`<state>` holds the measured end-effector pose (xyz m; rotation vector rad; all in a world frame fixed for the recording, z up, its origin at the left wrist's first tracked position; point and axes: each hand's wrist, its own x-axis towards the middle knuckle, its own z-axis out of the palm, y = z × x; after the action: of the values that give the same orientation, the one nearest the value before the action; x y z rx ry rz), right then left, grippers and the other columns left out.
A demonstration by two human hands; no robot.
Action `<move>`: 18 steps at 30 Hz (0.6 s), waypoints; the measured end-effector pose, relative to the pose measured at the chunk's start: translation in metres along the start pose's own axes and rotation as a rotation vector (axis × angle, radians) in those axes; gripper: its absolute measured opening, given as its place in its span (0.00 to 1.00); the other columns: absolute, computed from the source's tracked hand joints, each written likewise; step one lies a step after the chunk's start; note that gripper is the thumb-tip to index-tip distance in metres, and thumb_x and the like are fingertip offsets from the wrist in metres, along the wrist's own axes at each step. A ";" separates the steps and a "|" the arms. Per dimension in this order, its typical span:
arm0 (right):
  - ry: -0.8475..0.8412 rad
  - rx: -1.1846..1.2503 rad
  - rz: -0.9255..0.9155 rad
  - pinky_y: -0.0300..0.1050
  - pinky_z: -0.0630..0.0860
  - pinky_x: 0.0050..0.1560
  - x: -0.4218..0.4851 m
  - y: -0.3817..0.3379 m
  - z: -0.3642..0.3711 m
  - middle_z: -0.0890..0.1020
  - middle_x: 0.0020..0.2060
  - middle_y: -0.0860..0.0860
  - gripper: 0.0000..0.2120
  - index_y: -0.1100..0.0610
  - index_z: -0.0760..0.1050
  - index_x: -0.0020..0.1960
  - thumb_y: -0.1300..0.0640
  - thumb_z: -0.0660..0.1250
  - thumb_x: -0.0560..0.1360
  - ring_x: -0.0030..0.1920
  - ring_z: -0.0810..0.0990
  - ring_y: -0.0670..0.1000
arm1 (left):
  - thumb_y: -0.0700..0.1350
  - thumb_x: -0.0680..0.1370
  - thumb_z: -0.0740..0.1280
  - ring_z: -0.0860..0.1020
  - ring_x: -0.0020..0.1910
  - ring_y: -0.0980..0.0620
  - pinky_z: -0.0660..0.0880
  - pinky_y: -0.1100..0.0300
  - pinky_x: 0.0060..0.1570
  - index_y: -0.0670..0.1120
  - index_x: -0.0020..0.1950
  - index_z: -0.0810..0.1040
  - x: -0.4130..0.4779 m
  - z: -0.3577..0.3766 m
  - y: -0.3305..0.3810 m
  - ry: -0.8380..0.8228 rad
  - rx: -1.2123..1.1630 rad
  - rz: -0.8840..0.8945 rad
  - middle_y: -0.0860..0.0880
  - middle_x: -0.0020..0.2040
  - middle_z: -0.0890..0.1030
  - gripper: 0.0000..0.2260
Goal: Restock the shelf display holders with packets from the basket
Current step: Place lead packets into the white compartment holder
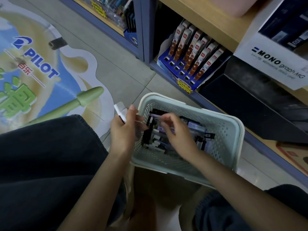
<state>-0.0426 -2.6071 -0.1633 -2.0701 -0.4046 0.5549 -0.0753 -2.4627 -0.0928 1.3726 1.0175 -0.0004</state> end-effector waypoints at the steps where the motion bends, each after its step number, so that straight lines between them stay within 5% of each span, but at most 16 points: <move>1: -0.110 -0.057 0.087 0.43 0.75 0.54 0.002 0.018 0.003 0.79 0.53 0.50 0.10 0.58 0.73 0.58 0.57 0.61 0.79 0.53 0.77 0.47 | 0.48 0.81 0.59 0.74 0.23 0.57 0.67 0.64 0.23 0.43 0.43 0.75 0.003 -0.004 -0.003 0.036 0.031 0.006 0.51 0.31 0.78 0.12; 5: -0.521 -0.217 0.322 0.47 0.73 0.55 -0.003 0.067 0.019 0.75 0.59 0.57 0.15 0.59 0.68 0.64 0.55 0.61 0.80 0.57 0.76 0.56 | 0.49 0.80 0.59 0.73 0.24 0.59 0.70 0.62 0.27 0.48 0.41 0.74 0.011 -0.011 -0.010 0.104 0.118 0.028 0.53 0.32 0.76 0.11; 12: -0.728 -0.422 0.365 0.45 0.66 0.64 -0.004 0.081 0.027 0.64 0.71 0.55 0.31 0.57 0.58 0.74 0.44 0.63 0.77 0.68 0.66 0.55 | 0.49 0.81 0.59 0.71 0.22 0.61 0.68 0.70 0.23 0.44 0.39 0.74 0.017 -0.013 -0.015 0.112 0.155 0.012 0.48 0.30 0.75 0.14; 18: -0.815 -0.484 0.332 0.52 0.74 0.57 0.005 0.085 0.025 0.75 0.59 0.59 0.17 0.62 0.72 0.62 0.51 0.61 0.79 0.54 0.76 0.56 | 0.50 0.81 0.59 0.71 0.22 0.61 0.68 0.71 0.23 0.41 0.46 0.75 0.020 -0.010 -0.016 0.110 0.150 0.012 0.48 0.33 0.75 0.13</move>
<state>-0.0456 -2.6313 -0.2485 -2.3025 -0.7140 1.6516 -0.0780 -2.4483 -0.1165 1.5285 1.1190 0.0084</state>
